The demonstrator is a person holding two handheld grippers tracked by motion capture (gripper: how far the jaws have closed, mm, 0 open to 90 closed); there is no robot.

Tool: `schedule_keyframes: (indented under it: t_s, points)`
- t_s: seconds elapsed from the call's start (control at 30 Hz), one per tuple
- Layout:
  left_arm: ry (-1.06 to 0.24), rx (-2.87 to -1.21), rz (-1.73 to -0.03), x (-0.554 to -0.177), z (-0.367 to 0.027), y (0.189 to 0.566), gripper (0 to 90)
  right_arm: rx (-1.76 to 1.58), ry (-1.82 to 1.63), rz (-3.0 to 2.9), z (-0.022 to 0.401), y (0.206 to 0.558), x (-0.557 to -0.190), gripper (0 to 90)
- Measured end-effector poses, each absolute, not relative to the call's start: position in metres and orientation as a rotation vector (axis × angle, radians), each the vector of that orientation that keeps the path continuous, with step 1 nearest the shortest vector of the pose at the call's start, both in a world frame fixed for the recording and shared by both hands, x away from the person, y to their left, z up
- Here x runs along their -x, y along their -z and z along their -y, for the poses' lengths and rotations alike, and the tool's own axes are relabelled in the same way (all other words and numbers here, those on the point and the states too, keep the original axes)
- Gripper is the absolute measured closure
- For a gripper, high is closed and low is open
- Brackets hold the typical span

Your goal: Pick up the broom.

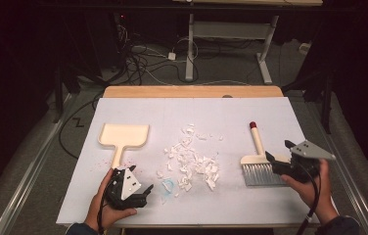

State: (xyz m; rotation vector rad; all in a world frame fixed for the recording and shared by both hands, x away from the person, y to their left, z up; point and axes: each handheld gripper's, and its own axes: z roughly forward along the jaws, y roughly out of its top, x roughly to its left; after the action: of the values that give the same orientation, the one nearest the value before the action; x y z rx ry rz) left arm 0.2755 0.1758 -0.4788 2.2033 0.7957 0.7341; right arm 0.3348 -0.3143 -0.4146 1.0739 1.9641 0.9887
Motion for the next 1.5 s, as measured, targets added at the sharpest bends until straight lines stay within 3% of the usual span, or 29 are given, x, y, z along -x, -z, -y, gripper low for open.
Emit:
schedule_keyframes:
  t_s: [0.2,0.27,0.37,0.47,0.5,0.6,0.67,0.7,0.87,1.27,1.5]
  points:
    - [-0.742,-2.214,-0.786,-0.275,-0.175,0.479,16.5,-1.326,-0.771,-2.031,0.3,0.418,-0.39,27.0]
    - [-0.737,-2.215,-0.783,-0.275,-0.174,0.479,16.5,-1.361,-0.762,-2.035,0.297,0.426,-0.404,32.6]
    - [-0.734,-2.218,-0.78,-0.273,-0.174,0.479,16.5,-1.421,-0.724,-2.054,0.296,0.436,-0.418,31.4]
    - [-0.743,-2.23,-0.764,-0.272,-0.172,0.479,16.5,-1.523,-0.685,-2.114,0.296,0.452,-0.434,35.2]
    - [-0.747,-2.233,-0.758,-0.272,-0.171,0.479,16.5,-1.552,-0.687,-2.15,0.295,0.461,-0.439,41.5]
    - [-0.75,-2.239,-0.732,-0.271,-0.166,0.478,16.5,-1.509,-0.686,-2.17,0.289,0.461,-0.44,55.3]
    - [-0.751,-2.241,-0.728,-0.271,-0.165,0.478,16.5,-1.52,-0.7,-2.161,0.289,0.462,-0.44,57.9]
    - [-0.749,-2.238,-0.725,-0.272,-0.165,0.478,16.5,-1.515,-0.714,-2.151,0.289,0.462,-0.44,63.4]
    - [-0.747,-2.228,-0.728,-0.277,-0.164,0.477,16.5,-1.492,-0.714,-2.157,0.288,0.462,-0.443,71.1]
    - [-0.751,-2.227,-0.737,-0.279,-0.163,0.476,16.6,-1.384,-0.814,-2.18,0.292,0.451,-0.432,71.4]
    - [-0.752,-2.209,-0.769,-0.281,-0.168,0.474,16.7,-1.188,-1.035,-2.12,0.301,0.422,-0.391,71.5]
